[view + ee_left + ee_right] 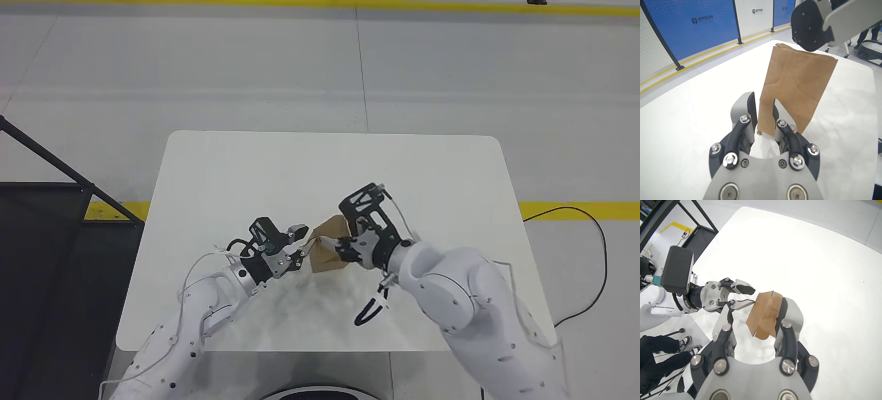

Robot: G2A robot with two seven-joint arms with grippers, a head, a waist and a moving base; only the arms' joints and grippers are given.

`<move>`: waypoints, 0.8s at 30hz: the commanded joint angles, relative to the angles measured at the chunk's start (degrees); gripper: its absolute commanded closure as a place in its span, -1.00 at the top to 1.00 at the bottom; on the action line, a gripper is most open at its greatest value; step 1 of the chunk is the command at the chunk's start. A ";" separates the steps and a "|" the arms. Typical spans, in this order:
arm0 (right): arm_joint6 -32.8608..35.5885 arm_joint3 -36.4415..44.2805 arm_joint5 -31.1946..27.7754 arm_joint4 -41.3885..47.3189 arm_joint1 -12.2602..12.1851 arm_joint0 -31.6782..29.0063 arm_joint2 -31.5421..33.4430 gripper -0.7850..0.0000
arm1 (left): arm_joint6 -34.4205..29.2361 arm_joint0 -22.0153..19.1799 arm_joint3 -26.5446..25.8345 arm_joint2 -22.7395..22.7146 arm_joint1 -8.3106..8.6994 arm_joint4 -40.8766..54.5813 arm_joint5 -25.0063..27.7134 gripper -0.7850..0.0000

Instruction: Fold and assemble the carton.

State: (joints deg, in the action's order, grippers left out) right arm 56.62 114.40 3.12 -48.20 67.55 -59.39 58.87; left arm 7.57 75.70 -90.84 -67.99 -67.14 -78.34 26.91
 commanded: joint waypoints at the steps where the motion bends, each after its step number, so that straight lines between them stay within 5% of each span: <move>1: 0.87 -0.43 0.15 0.07 0.09 0.45 -0.33 0.33 | 0.05 0.00 0.02 -0.01 0.00 0.03 -0.01 -0.18; 10: 3.58 -2.27 0.67 -0.30 0.61 2.64 -2.38 0.19 | 0.12 0.00 0.17 -0.20 0.02 0.10 -0.02 -0.18; 17: 4.75 -3.45 1.54 -0.62 1.07 3.98 -3.81 -0.15 | 0.05 -0.07 0.31 -0.24 0.01 0.29 0.02 -0.18; 24: 5.81 -4.83 2.27 -0.53 1.54 5.15 -5.07 -0.14 | 0.18 -0.13 0.36 -0.25 0.03 0.07 0.12 -0.18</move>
State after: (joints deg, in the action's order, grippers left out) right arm 62.24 109.73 5.32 -48.69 69.05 -54.41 53.92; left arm 7.75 75.59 -90.49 -68.24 -67.11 -78.25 27.01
